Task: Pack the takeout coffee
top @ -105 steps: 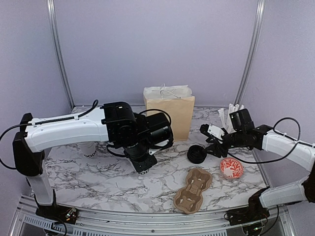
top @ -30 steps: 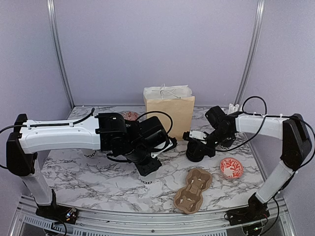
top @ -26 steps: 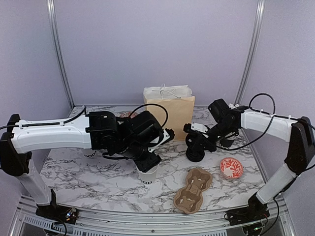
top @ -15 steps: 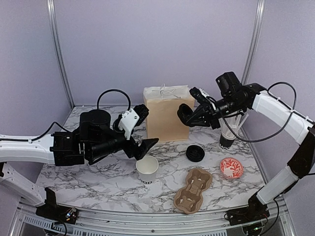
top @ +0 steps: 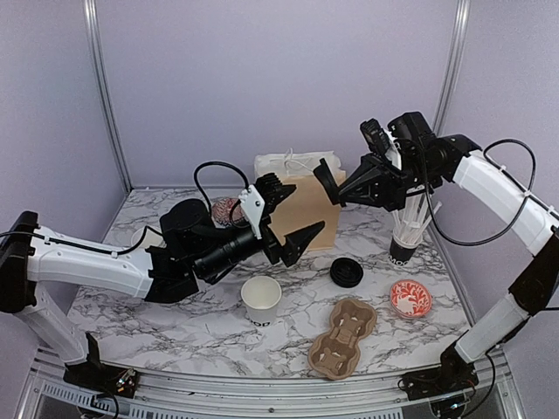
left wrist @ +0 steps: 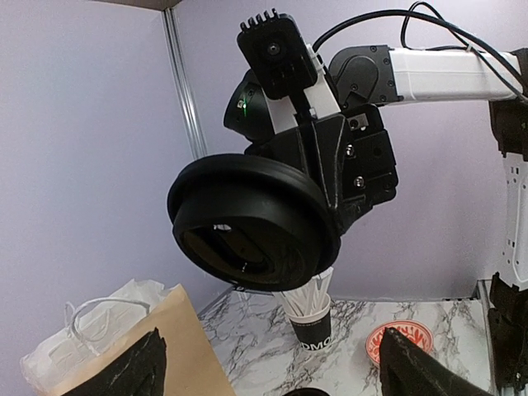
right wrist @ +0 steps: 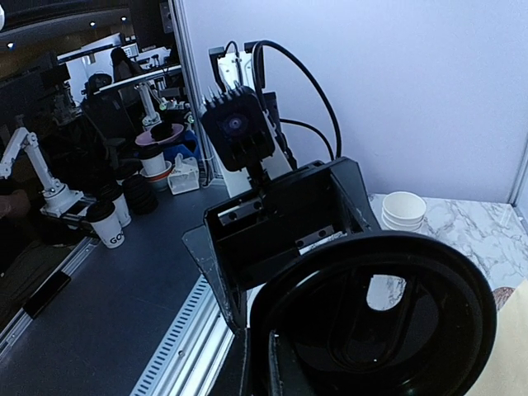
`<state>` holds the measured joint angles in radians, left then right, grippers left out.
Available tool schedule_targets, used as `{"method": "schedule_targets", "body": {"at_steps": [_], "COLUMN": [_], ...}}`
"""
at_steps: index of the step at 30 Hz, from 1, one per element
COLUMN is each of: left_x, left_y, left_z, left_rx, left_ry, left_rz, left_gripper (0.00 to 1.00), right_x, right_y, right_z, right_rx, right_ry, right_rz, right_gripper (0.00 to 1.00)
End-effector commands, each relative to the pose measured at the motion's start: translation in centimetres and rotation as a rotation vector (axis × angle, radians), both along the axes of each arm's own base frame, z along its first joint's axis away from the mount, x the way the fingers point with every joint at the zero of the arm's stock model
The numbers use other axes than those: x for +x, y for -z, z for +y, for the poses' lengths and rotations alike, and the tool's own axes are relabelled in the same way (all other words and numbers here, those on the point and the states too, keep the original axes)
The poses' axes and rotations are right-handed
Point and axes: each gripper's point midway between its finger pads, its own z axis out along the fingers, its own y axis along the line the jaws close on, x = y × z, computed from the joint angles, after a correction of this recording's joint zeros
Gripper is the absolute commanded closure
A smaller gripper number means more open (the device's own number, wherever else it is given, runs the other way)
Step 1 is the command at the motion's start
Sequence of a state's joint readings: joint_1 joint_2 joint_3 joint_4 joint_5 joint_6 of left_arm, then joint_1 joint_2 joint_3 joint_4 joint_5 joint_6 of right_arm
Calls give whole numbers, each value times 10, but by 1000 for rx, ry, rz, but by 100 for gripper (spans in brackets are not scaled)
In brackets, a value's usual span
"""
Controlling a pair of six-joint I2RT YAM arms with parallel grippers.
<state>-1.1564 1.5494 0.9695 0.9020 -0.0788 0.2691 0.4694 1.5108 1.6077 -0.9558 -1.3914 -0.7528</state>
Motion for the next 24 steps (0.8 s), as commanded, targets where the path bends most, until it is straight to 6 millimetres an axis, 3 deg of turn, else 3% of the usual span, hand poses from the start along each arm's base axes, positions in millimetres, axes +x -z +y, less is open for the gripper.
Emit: {"method": "schedule_targets", "body": {"at_steps": [1, 7, 18, 24], "left_x": [-5, 1, 8, 17], "left_y": [-55, -60, -43, -43], "left_z": [-5, -17, -30, -35], "left_rx": [-183, -206, -187, -202], "left_ry": [60, 84, 117, 137], "left_rz": [-98, -95, -63, -38], "left_gripper": [10, 10, 10, 15], "right_x": [-15, -20, -25, -27], "right_y": [-10, -11, -15, -13], "right_z": [-3, -5, -8, -9], "right_rx": [45, 51, 64, 61], "right_ry": [-56, -61, -73, -67], "right_rz": [58, 65, 73, 68], "right_gripper": [94, 94, 93, 93]}}
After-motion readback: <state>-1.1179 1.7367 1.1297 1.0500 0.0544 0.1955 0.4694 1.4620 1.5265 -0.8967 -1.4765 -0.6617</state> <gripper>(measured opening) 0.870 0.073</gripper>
